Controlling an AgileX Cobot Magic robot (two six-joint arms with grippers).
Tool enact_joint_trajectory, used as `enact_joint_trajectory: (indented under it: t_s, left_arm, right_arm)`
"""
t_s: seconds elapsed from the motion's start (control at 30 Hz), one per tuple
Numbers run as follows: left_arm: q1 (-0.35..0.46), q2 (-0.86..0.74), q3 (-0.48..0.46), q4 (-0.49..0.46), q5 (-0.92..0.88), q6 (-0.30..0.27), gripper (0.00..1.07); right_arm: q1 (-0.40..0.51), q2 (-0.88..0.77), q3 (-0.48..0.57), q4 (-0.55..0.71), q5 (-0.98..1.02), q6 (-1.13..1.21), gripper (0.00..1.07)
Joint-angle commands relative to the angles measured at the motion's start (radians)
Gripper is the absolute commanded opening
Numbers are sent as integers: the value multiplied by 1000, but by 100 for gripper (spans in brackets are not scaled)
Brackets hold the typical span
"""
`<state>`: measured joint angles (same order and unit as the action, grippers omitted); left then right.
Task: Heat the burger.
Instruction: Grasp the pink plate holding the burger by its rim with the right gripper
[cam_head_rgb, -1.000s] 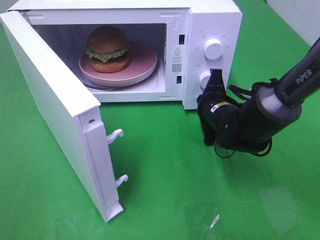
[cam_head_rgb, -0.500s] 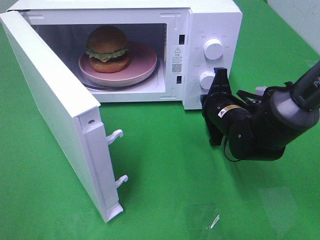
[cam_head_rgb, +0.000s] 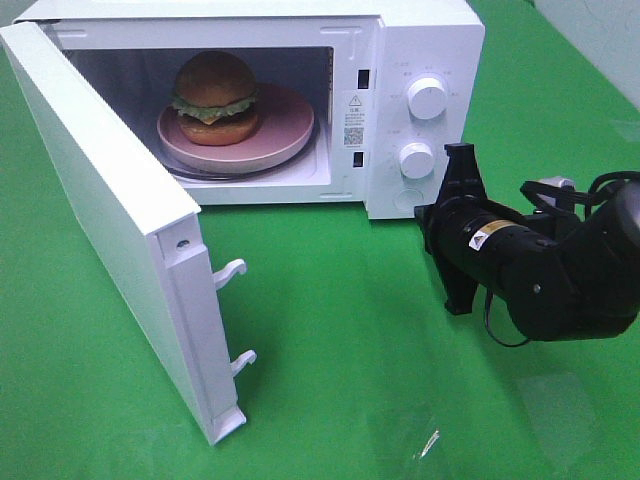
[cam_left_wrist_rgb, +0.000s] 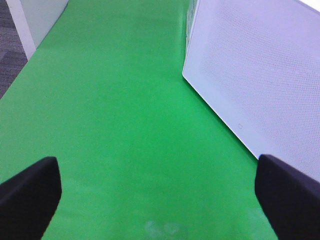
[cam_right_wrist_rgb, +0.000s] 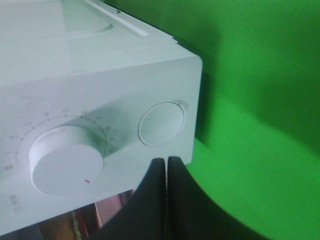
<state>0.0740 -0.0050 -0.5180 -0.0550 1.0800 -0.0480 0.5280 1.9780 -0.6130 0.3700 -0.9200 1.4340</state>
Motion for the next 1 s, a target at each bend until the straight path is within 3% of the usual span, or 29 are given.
enact_joint_trajectory:
  t_s: [0.03, 0.47, 0.53, 1.0]
  left_arm:
    - [2, -16, 1, -6, -17, 0, 100]
    - [2, -16, 1, -6, -17, 0, 100]
    - [2, -16, 1, -6, -17, 0, 100]
    - [2, -16, 1, -6, -17, 0, 100]
  right_arm:
    - [-1, -69, 30, -24, 79, -73, 0]
    - [-1, -234, 40, -27, 361, -389, 0]
    - [-1, -312, 38, -27, 467, -526, 1]
    - [-1, -427, 22, -27, 736, -773, 3]
